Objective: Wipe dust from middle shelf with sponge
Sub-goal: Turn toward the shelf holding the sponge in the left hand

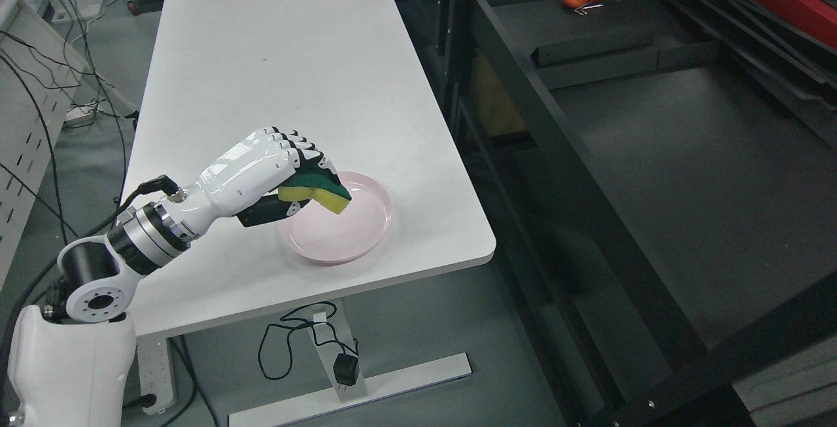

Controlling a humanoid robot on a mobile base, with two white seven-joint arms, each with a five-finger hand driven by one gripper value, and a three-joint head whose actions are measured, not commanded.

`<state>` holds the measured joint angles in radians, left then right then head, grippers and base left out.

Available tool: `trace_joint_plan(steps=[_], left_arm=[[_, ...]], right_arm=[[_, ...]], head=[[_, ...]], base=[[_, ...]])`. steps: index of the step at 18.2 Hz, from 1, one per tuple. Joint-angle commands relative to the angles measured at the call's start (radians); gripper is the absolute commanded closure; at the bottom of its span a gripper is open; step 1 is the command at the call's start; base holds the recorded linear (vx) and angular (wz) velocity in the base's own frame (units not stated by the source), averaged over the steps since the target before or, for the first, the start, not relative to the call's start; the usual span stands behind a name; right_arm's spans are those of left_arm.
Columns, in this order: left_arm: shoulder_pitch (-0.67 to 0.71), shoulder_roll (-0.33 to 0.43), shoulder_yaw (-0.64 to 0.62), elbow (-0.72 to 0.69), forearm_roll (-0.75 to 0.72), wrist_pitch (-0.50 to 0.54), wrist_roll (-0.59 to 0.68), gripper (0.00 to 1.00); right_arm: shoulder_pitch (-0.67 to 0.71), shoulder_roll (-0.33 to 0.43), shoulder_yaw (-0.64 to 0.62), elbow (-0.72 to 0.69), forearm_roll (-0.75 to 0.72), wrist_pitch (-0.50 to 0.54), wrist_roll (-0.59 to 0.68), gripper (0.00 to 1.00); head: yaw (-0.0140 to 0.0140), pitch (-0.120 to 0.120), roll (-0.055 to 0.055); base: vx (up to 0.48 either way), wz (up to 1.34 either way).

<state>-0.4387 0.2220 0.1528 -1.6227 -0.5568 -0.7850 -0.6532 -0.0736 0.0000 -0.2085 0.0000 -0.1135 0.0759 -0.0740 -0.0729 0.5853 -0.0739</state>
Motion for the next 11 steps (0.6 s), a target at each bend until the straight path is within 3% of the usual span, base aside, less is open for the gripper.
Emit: trace_joint_plan(steps=[1,11], left_arm=[[0.006,-0.035,-0.053,0.003,-0.002,0.0,-0.012,1.0],[0.021,-0.159,-0.205,0.052,-0.02,0.0,-0.051,1.0]], right_arm=[[0.0,-0.017,0.0,-0.017,0.0,0.001,0.0,0.0],[0.0,-0.017,0.0,-0.017,0.0,0.001,0.0,0.0]], head=[[0.0,0.0,0.0],[0.0,0.0,0.0]], base=[[-0.145,-0.5],[-0.174,-0.47]])
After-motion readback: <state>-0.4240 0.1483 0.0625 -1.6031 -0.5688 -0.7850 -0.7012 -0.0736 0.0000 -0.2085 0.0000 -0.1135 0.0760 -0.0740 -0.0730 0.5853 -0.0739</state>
